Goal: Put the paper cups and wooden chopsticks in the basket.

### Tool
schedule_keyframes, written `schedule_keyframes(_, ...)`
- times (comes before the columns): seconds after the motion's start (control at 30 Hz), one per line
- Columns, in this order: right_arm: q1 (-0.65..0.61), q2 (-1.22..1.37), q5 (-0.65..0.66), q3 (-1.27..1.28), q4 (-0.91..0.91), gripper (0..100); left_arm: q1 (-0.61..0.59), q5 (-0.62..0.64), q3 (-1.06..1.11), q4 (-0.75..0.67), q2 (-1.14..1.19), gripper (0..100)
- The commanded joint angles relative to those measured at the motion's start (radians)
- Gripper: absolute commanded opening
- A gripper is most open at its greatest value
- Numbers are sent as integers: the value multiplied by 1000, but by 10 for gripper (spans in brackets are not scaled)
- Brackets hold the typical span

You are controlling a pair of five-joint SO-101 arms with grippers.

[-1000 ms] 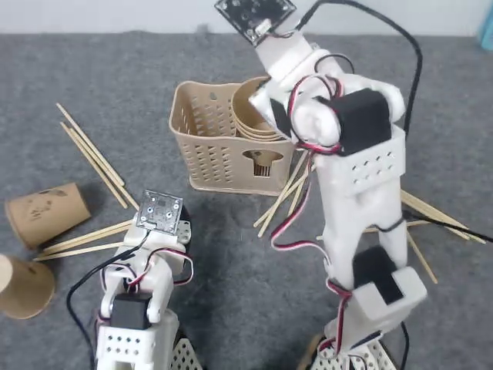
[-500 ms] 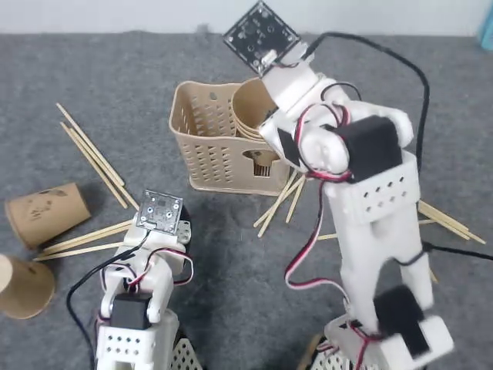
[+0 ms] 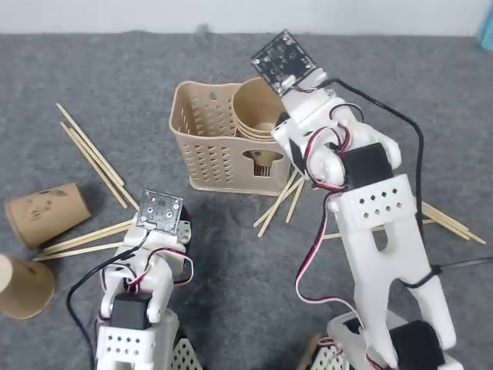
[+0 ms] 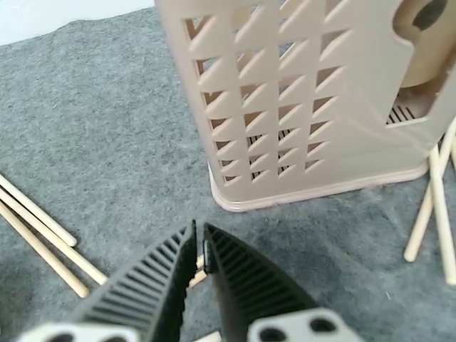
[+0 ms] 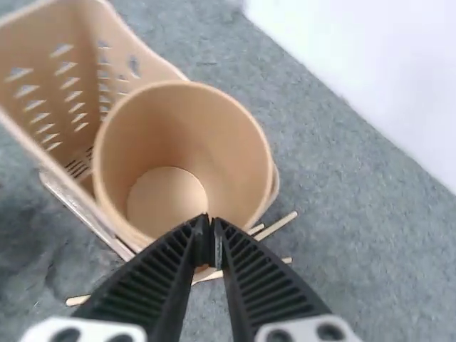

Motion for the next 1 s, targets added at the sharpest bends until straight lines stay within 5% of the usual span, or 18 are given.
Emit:
schedule_keyframes(0.0,30,-48,-5,34,-74,8,-5,-8,-5,-17,-6,15)
schedule_keyframes(0.6,-38,-59,-6,141,-94,9,-5,-8,-5,-18,-6,15)
schedule_keyframes(0.97,-120,-36,-252,118,-478,10,-5,-8,-5,-18,-6,15)
